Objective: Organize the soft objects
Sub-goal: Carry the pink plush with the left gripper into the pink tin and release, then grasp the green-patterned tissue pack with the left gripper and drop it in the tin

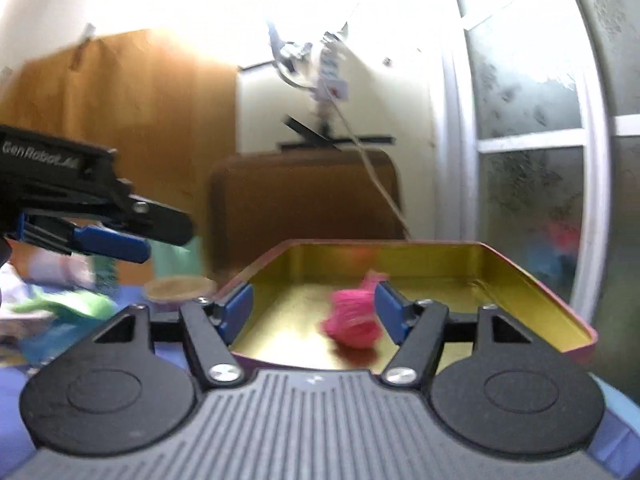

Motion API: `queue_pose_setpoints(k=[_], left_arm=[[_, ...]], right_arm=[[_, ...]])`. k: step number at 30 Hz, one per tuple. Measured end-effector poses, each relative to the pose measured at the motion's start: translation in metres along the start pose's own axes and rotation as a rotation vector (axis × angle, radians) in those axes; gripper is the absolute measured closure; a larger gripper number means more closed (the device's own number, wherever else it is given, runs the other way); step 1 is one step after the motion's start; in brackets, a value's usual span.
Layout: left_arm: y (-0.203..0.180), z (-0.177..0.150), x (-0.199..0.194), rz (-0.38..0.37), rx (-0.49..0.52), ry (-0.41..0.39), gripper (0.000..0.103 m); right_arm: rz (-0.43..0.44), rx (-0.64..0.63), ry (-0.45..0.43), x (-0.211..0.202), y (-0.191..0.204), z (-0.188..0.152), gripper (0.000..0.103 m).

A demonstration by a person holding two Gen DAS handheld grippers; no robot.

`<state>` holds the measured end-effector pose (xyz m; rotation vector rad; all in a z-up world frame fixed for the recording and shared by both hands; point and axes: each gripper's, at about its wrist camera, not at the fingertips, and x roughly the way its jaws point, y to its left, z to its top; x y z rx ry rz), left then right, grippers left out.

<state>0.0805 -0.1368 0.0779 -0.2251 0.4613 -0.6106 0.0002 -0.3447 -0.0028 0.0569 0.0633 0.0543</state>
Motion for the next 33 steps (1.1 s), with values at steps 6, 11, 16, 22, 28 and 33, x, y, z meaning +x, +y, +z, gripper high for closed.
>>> queue_pose_setpoints(k=[6,11,16,22,28,33], left_arm=[[0.069,-0.033,-0.069,0.117,-0.150,-0.020,0.037],[0.098,-0.056,-0.098,0.167,-0.209,-0.016,0.037],[0.107,-0.064,-0.096,0.152,-0.263,0.007,0.037],[0.098,-0.067,-0.091,0.112,-0.244,0.034,0.037],[0.085,-0.069,-0.070,0.029,-0.244,0.108,0.037],[0.060,-0.073,-0.041,-0.066,-0.219,0.204,0.033]], right_arm=[[0.296,-0.069,0.153,0.015,0.062,-0.009,0.034],[0.403,-0.124,0.350,0.047,0.107,-0.020,0.017],[0.428,-0.100,0.441,0.066,0.137,-0.021,0.011],[0.402,-0.150,0.501,0.081,0.147,-0.033,0.027],[0.420,-0.139,0.480,0.049,0.120,-0.035,0.029],[0.409,-0.185,0.440,0.015,0.100,-0.043,0.027]])
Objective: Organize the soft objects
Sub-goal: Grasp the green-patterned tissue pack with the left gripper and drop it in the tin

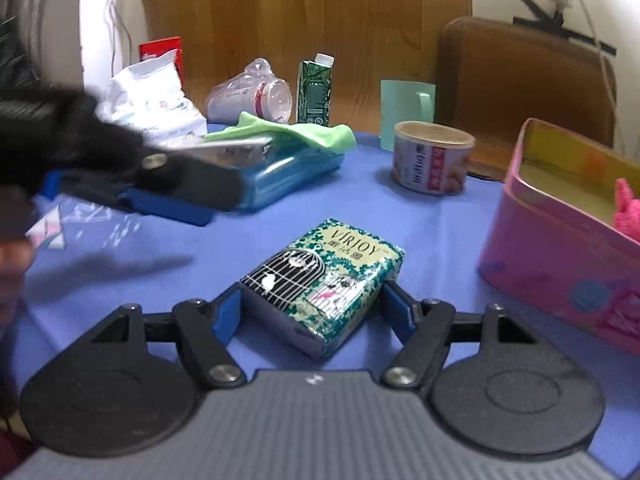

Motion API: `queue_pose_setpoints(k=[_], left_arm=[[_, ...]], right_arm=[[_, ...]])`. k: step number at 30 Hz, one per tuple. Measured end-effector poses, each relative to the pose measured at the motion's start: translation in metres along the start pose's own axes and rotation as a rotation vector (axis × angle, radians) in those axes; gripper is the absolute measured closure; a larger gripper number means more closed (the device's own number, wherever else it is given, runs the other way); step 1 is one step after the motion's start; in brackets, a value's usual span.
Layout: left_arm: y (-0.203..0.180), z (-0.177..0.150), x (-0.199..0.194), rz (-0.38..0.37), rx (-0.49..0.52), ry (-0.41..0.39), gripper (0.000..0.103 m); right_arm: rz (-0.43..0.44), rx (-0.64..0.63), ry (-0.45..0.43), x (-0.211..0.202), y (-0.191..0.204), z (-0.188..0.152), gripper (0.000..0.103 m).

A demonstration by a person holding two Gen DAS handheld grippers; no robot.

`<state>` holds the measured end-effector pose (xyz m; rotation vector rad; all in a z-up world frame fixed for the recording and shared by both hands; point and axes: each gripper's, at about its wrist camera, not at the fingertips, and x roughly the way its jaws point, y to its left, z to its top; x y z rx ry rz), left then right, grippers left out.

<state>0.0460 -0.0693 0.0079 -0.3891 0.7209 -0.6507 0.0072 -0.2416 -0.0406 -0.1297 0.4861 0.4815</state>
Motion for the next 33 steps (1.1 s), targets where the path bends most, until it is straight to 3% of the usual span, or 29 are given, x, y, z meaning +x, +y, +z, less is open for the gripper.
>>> queue_pose_setpoints(k=[2,4,7,11,17,19,24,26,28,33], left_arm=[[-0.010,-0.002,0.012,-0.014,0.022,0.036,0.033],[-0.018,-0.008,0.024,-0.027,0.045,0.078,0.045],[-0.028,-0.013,0.035,-0.005,0.081,0.108,0.056],[-0.048,0.003,0.035,-0.038,0.126,0.074,0.056],[-0.107,0.046,0.063,-0.089,0.280,-0.001,0.055],[-0.122,0.056,0.084,-0.076,0.329,-0.014,0.055],[-0.131,0.075,0.136,-0.017,0.317,-0.012,0.052],[-0.131,0.076,0.147,0.029,0.322,-0.010,0.052],[-0.129,0.072,0.145,0.038,0.318,-0.008,0.052],[-0.118,0.055,0.096,-0.016,0.363,-0.070,0.050]], right_arm=[[-0.012,0.009,-0.011,-0.007,-0.003,-0.007,0.022],[-0.021,0.012,-0.018,-0.009,-0.006,-0.011,0.020],[-0.012,-0.015,-0.032,-0.012,-0.006,-0.014,0.032],[-0.068,-0.056,-0.119,-0.022,-0.011,-0.012,0.034],[-0.224,0.000,-0.311,-0.051,-0.049,0.007,0.033],[-0.269,0.035,-0.328,-0.054,-0.070,0.015,0.033],[-0.322,0.125,-0.305,-0.036,-0.118,0.030,0.031],[-0.351,0.137,-0.310,-0.027,-0.130,0.032,0.020],[-0.408,0.159,-0.323,-0.022,-0.134,0.031,0.014],[-0.383,0.185,-0.375,-0.036,-0.127,0.021,0.015]])
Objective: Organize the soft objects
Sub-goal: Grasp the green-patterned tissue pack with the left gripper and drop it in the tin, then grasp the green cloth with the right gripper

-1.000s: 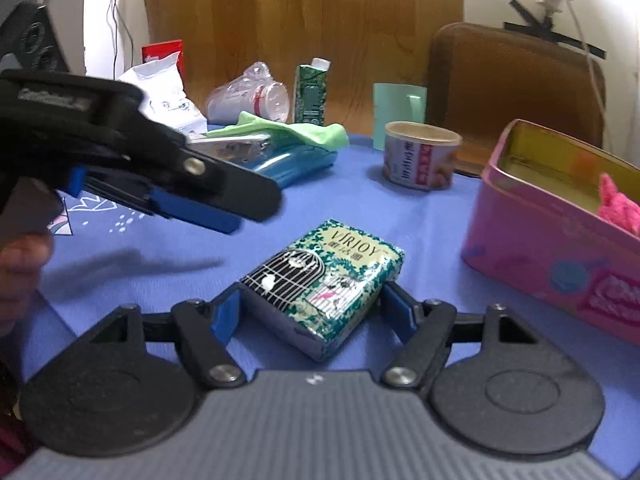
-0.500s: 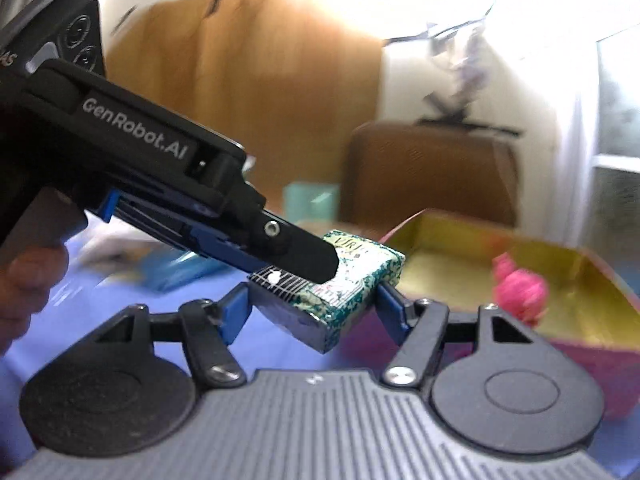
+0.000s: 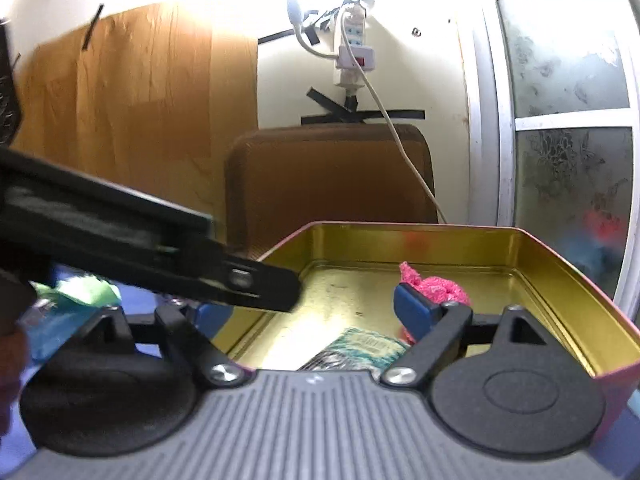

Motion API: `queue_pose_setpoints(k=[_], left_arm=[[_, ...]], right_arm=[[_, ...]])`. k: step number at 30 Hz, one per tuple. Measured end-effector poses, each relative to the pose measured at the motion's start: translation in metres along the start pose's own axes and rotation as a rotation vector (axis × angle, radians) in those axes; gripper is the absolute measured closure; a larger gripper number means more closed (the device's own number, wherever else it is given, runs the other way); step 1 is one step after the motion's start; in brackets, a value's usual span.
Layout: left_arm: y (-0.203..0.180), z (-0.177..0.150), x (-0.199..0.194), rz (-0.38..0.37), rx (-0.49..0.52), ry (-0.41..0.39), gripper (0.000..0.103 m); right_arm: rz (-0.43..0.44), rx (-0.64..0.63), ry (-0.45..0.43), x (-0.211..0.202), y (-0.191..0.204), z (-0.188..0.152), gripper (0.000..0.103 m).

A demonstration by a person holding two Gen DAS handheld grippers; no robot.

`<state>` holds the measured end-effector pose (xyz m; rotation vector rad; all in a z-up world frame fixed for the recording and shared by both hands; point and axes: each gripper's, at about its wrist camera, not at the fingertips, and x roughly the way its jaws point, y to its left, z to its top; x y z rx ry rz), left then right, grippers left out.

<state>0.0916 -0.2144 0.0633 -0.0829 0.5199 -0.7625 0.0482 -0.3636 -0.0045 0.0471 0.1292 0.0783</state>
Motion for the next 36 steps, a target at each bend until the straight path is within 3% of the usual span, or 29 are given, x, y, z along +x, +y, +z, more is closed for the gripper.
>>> queue_pose_setpoints(k=[3,5,6,8,10,16,18,21,26,29,30,31,32,33,36], left_arm=[[0.016,-0.017,-0.041,0.013,-0.015,-0.037,0.050],[0.034,-0.030,-0.068,0.038,-0.045,-0.047,0.050],[0.044,-0.039,-0.081,0.068,-0.059,-0.050,0.050],[0.064,-0.054,-0.104,0.141,-0.093,-0.052,0.050],[0.087,-0.069,-0.123,0.208,-0.157,-0.052,0.050],[0.137,-0.099,-0.158,0.380,-0.268,-0.080,0.050],[0.149,-0.106,-0.163,0.372,-0.331,-0.088,0.050],[0.149,-0.109,-0.171,0.378,-0.332,-0.139,0.049],[0.148,-0.111,-0.177,0.357,-0.317,-0.170,0.049],[0.147,-0.109,-0.176,0.347,-0.319,-0.177,0.049],[0.148,-0.109,-0.177,0.342,-0.322,-0.178,0.047],[0.150,-0.108,-0.177,0.337,-0.324,-0.180,0.047],[0.150,-0.109,-0.179,0.333,-0.327,-0.184,0.047],[0.150,-0.109,-0.179,0.329,-0.330,-0.186,0.047],[0.152,-0.109,-0.180,0.319,-0.338,-0.189,0.047]], right_arm=[[0.015,-0.008,-0.030,-0.015,0.007,-0.004,0.022],[0.046,-0.012,-0.028,-0.019,0.014,-0.005,0.046],[0.065,-0.015,-0.021,-0.022,0.020,-0.005,0.051],[0.117,-0.022,0.008,-0.019,0.033,-0.004,0.075],[0.183,-0.031,0.053,-0.011,0.051,-0.004,0.080],[0.369,-0.043,0.193,0.020,0.110,0.001,0.078],[0.423,-0.043,0.235,0.030,0.129,0.004,0.078],[0.478,-0.012,0.277,0.050,0.153,0.012,0.072],[0.520,0.042,0.319,0.095,0.186,0.024,0.028],[0.497,0.020,0.384,0.122,0.196,0.018,0.026],[0.491,0.028,0.414,0.130,0.197,0.016,0.030],[0.481,0.036,0.413,0.132,0.195,0.015,0.046],[0.476,0.048,0.403,0.130,0.191,0.017,0.076],[0.484,0.081,0.394,0.125,0.183,0.021,0.090],[0.442,0.097,0.271,0.091,0.163,0.033,0.095]])
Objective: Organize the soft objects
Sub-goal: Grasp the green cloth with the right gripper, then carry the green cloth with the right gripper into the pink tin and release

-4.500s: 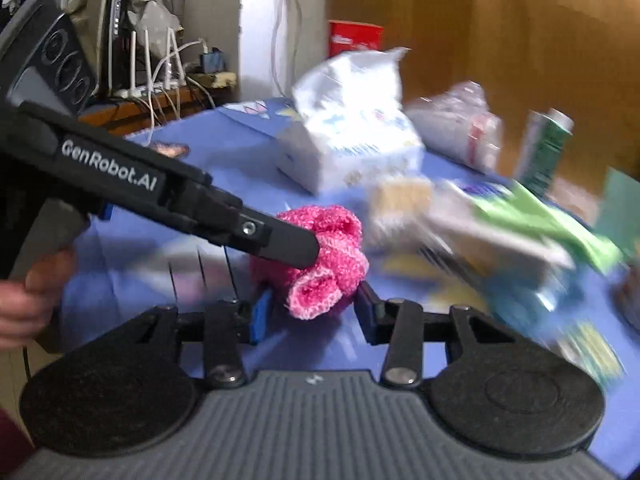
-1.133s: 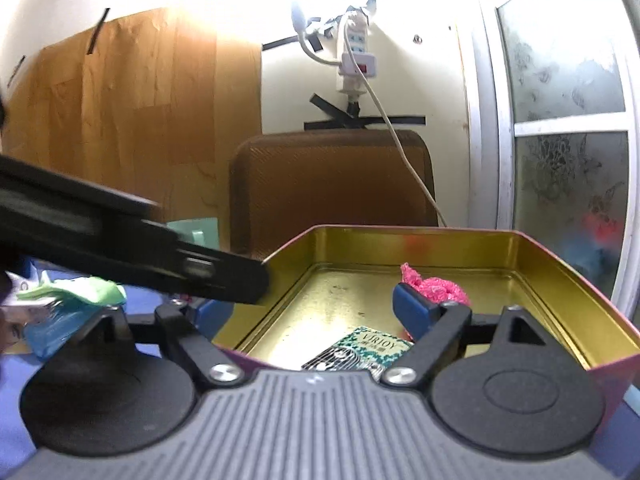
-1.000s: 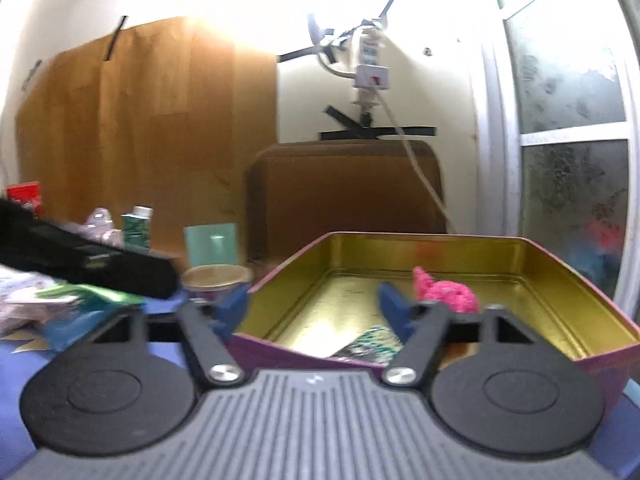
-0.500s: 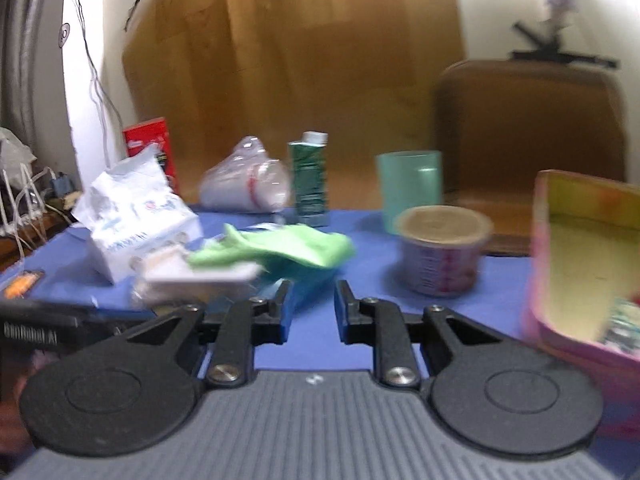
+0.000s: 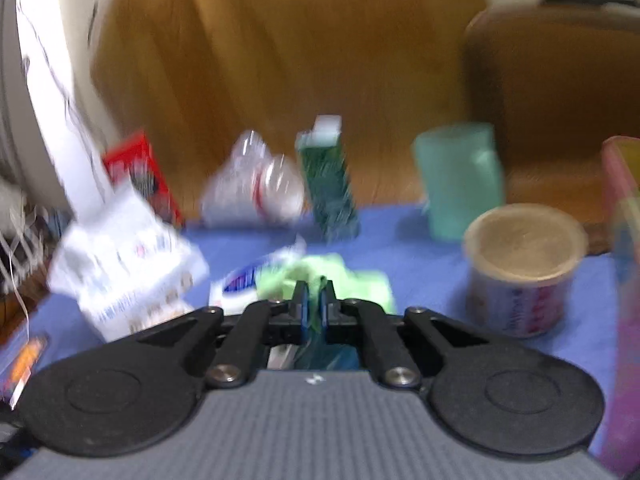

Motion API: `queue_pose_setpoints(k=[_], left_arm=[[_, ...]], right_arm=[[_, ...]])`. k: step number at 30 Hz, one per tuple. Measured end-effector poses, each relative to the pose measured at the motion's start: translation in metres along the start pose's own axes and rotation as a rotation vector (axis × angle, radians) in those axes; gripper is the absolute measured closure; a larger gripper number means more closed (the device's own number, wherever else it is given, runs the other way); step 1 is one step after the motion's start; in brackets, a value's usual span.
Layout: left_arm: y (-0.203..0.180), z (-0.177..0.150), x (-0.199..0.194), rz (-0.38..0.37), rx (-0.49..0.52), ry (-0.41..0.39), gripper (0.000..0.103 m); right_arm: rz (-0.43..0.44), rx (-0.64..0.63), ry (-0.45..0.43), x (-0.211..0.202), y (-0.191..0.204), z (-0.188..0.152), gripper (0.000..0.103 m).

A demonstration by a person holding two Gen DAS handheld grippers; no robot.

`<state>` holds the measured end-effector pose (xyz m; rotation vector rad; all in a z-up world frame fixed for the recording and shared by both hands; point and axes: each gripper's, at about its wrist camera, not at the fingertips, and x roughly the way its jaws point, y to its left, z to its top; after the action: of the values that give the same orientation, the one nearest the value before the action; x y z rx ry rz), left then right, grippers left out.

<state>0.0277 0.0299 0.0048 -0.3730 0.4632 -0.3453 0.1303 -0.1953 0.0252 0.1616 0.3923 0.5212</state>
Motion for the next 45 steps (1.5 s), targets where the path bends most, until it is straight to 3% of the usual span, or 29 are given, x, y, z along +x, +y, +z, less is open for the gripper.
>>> queue_pose_setpoints(k=[3,6,8,12,15,18,20,22,24,25,26,27,28,31,35,40,44,45], left_arm=[[0.003,0.002,-0.002,-0.033,-0.012,-0.002,0.047],[0.002,0.002,-0.004,-0.093,-0.029,0.019,0.047],[-0.003,0.002,-0.003,-0.142,-0.040,0.042,0.047],[-0.029,0.000,0.010,-0.259,-0.039,0.119,0.047],[-0.051,-0.005,0.026,-0.269,0.005,0.207,0.047],[-0.060,-0.006,0.044,-0.233,-0.004,0.284,0.047],[-0.061,-0.005,0.054,-0.218,-0.026,0.313,0.047],[-0.062,-0.005,0.063,-0.211,-0.046,0.337,0.047],[-0.066,-0.007,0.076,-0.215,-0.058,0.369,0.048],[-0.068,-0.010,0.083,-0.213,-0.059,0.392,0.057],[-0.069,-0.013,0.089,-0.212,-0.064,0.410,0.063],[-0.071,-0.015,0.092,-0.216,-0.065,0.411,0.074],[-0.073,-0.015,0.096,-0.234,-0.071,0.425,0.078],[-0.088,-0.008,0.096,-0.251,-0.036,0.410,0.078],[-0.126,0.016,0.099,-0.323,0.067,0.338,0.078],[-0.198,0.036,0.123,-0.424,0.237,0.284,0.078],[-0.250,0.028,0.158,-0.455,0.337,0.292,0.075],[-0.259,0.025,0.166,-0.446,0.350,0.291,0.069]], right_arm=[[-0.032,-0.116,-0.078,-0.050,0.006,-0.013,0.095],[-0.030,-0.197,-0.100,-0.094,0.006,-0.037,0.095],[-0.024,-0.229,-0.052,-0.114,0.003,-0.056,0.095],[-0.002,-0.234,0.091,-0.115,0.002,-0.087,0.092],[-0.003,-0.227,0.143,-0.104,0.005,-0.097,0.090],[0.002,-0.219,0.137,-0.100,0.004,-0.095,0.073],[-0.006,-0.211,0.105,-0.104,0.000,-0.094,0.036],[-0.008,-0.202,0.090,-0.104,-0.002,-0.092,0.031],[-0.016,-0.189,0.120,-0.098,-0.006,-0.092,0.032],[-0.020,-0.179,0.144,-0.094,-0.007,-0.093,0.034],[-0.019,-0.165,0.171,-0.090,-0.009,-0.095,0.050],[-0.028,-0.168,0.155,-0.090,-0.009,-0.098,0.058],[-0.016,-0.172,0.158,-0.090,-0.008,-0.098,0.090],[-0.005,-0.168,0.119,-0.097,-0.010,-0.098,0.092],[-0.070,-0.184,-0.040,-0.121,-0.016,-0.086,0.092],[-0.230,-0.163,-0.237,-0.154,-0.037,-0.067,0.092],[-0.372,-0.130,-0.273,-0.170,-0.068,-0.059,0.092],[-0.408,-0.121,-0.269,-0.172,-0.077,-0.057,0.092]])
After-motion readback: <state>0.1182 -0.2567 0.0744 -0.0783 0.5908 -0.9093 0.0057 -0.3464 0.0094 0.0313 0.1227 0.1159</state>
